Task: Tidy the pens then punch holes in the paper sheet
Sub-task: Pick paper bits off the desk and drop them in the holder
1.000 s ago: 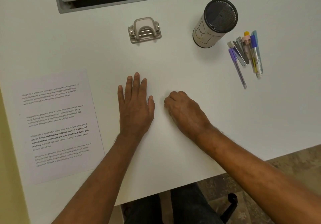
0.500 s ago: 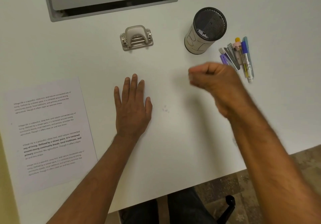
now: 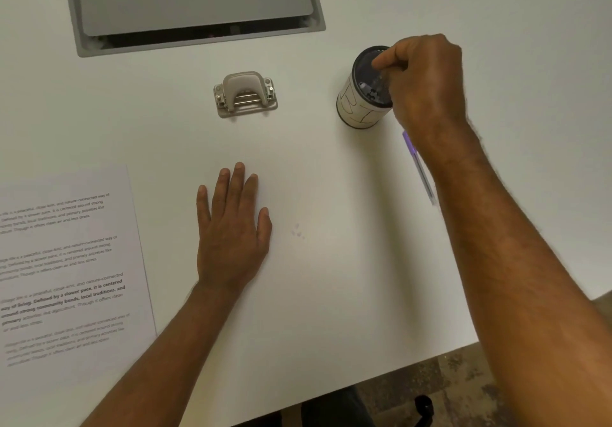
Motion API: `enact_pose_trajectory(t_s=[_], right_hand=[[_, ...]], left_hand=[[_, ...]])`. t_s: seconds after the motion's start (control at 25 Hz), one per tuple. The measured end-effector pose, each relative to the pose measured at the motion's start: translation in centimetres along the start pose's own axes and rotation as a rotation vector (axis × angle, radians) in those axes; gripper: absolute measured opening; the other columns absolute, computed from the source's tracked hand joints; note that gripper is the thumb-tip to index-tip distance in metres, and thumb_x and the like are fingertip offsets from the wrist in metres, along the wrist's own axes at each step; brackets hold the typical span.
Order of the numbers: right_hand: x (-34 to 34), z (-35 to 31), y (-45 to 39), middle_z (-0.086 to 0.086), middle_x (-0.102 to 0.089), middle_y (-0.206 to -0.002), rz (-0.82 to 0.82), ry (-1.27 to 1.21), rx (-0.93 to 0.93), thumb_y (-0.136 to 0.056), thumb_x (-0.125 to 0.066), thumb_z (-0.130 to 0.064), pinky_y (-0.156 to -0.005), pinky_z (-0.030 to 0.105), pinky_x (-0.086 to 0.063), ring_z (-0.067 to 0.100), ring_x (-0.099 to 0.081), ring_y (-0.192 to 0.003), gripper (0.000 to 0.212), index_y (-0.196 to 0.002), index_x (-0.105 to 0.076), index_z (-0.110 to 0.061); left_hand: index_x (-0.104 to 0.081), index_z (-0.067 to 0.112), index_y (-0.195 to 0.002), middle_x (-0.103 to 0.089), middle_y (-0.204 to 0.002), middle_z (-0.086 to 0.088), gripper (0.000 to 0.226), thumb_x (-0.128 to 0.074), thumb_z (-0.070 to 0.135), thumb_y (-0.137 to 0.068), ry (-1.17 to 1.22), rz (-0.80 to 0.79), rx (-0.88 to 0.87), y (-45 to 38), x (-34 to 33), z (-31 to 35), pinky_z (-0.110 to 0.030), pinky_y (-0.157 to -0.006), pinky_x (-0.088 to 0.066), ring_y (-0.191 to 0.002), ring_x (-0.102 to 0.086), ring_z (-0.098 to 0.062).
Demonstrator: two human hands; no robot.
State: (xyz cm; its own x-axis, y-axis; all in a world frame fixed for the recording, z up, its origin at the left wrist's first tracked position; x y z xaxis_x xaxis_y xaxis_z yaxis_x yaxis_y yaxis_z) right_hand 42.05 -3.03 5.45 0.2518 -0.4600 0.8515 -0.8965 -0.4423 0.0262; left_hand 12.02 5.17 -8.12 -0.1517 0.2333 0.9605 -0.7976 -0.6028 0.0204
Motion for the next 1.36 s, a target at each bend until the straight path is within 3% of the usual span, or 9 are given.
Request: enact_pose_trajectory(t_s=[0.28, 0.6, 0.76, 0.84, 0.92, 1.04, 1.12, 1.24, 1.36], right_hand=[[0.4, -0.5, 0.0, 0.003, -0.074, -0.112, -0.009, 0.062, 0.038, -0.092, -0.059, 0.002, -0.091, 0.033, -0.060, 0.017, -0.070, -0.100, 0.028, -0.103, -0.077, -0.016], [1.2, -1.5, 1.7, 0.004, -0.066, -0.121, 0.075, 0.106, 0.104, -0.096, -0.057, -0.003, -0.092, 0.032, -0.056, 0.017, -0.066, -0.105, 0.027, -0.112, -0.073, -0.017], [1.5, -1.5, 4.1, 0.003, -0.063, -0.116, 0.172, -0.073, 0.182, -0.094, -0.058, -0.012, -0.087, 0.036, -0.057, 0.017, -0.065, -0.101, 0.020, -0.109, -0.071, -0.013], [1.0, -1.4, 7.2, 0.001, -0.061, -0.105, 0.254, -0.198, 0.235, -0.094, -0.059, -0.009, -0.082, 0.036, -0.058, 0.014, -0.063, -0.090, 0.015, -0.103, -0.071, -0.010], [-1.2, -0.6, 11.6, -0.003, -0.061, -0.104, 0.226, -0.275, 0.222, -0.094, -0.060, -0.003, -0.083, 0.035, -0.058, 0.011, -0.060, -0.090, 0.018, -0.105, -0.072, -0.009], [-6.0, 1.8, 19.6, 0.003, -0.065, -0.117, 0.009, -0.236, 0.111, -0.097, -0.063, -0.006, -0.095, 0.042, -0.055, 0.019, -0.062, -0.107, 0.025, -0.120, -0.072, -0.012], [-8.8, 3.4, 24.2, 0.007, -0.061, -0.136, -0.108, -0.081, 0.078, -0.101, -0.064, -0.017, -0.107, 0.042, -0.049, 0.021, -0.053, -0.128, 0.037, -0.137, -0.064, -0.013], [-11.7, 4.6, 28.2, 0.012, -0.027, -0.170, -0.225, 0.173, 0.072, -0.107, -0.050, -0.042, -0.129, 0.044, -0.026, 0.028, -0.020, -0.159, 0.066, -0.161, -0.032, -0.010], [-13.5, 4.2, 28.9, 0.011, 0.000, -0.175, -0.286, 0.319, 0.085, -0.107, -0.022, -0.062, -0.132, 0.050, -0.009, 0.030, 0.003, -0.162, 0.080, -0.166, -0.007, -0.010]], left_hand=[[-0.033, 0.012, -0.162, -0.023, -0.173, -0.010, 0.061, -0.034, 0.036, -0.106, -0.011, -0.009, 0.001, -0.1, 0.0, 0.2, -0.059, -0.130, -0.013, -0.162, -0.017, -0.028], [-0.034, 0.013, -0.162, -0.024, -0.173, -0.009, 0.061, -0.032, 0.037, -0.106, -0.006, -0.007, 0.003, -0.1, -0.1, 0.0, -0.058, -0.131, -0.012, -0.162, -0.018, -0.027], [-0.034, 0.013, -0.161, -0.024, -0.173, -0.008, 0.059, -0.034, 0.036, -0.106, 0.001, 0.000, 0.002, -0.1, -0.1, 0.1, -0.058, -0.130, -0.013, -0.162, -0.017, -0.027], [-0.035, 0.013, -0.161, -0.024, -0.173, -0.008, 0.059, -0.036, 0.036, -0.106, 0.008, 0.000, 0.004, -0.2, 0.0, 0.1, -0.058, -0.131, -0.012, -0.162, -0.018, -0.027], [-0.035, 0.013, -0.161, -0.024, -0.173, -0.008, 0.059, -0.037, 0.036, -0.106, 0.007, -0.005, 0.006, -0.2, 0.1, 0.2, -0.057, -0.131, -0.012, -0.162, -0.018, -0.027], [-0.034, 0.014, -0.161, -0.023, -0.173, -0.008, 0.059, -0.037, 0.036, -0.106, -0.005, 0.000, 0.005, -0.2, 0.1, 0.2, -0.058, -0.130, -0.013, -0.162, -0.018, -0.027], [-0.033, 0.014, -0.161, -0.024, -0.173, -0.008, 0.059, -0.038, 0.036, -0.106, -0.007, 0.004, 0.005, -0.2, 0.0, 0.1, -0.058, -0.131, -0.013, -0.162, -0.018, -0.027], [-0.033, 0.015, -0.161, -0.024, -0.173, -0.008, 0.059, -0.040, 0.037, -0.107, -0.021, 0.015, 0.005, -0.2, -0.4, -0.2, -0.057, -0.131, -0.013, -0.162, -0.018, -0.027], [-0.033, 0.016, -0.161, -0.024, -0.173, -0.008, 0.059, -0.039, 0.039, -0.107, -0.031, 0.024, 0.002, -0.2, -0.7, -0.3, -0.057, -0.131, -0.012, -0.162, -0.019, -0.027]])
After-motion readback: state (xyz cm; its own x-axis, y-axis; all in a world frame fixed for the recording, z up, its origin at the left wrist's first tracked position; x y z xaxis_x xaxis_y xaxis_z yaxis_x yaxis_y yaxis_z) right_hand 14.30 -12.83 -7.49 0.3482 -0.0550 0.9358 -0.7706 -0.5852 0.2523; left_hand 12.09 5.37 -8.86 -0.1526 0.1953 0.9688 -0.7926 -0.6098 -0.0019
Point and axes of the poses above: each hand's wrist, its own y-axis away from the middle knuckle, its own x-axis out of the back of the hand, z = x × y, the point moved 4 cm from there along -y, towards the middle knuckle
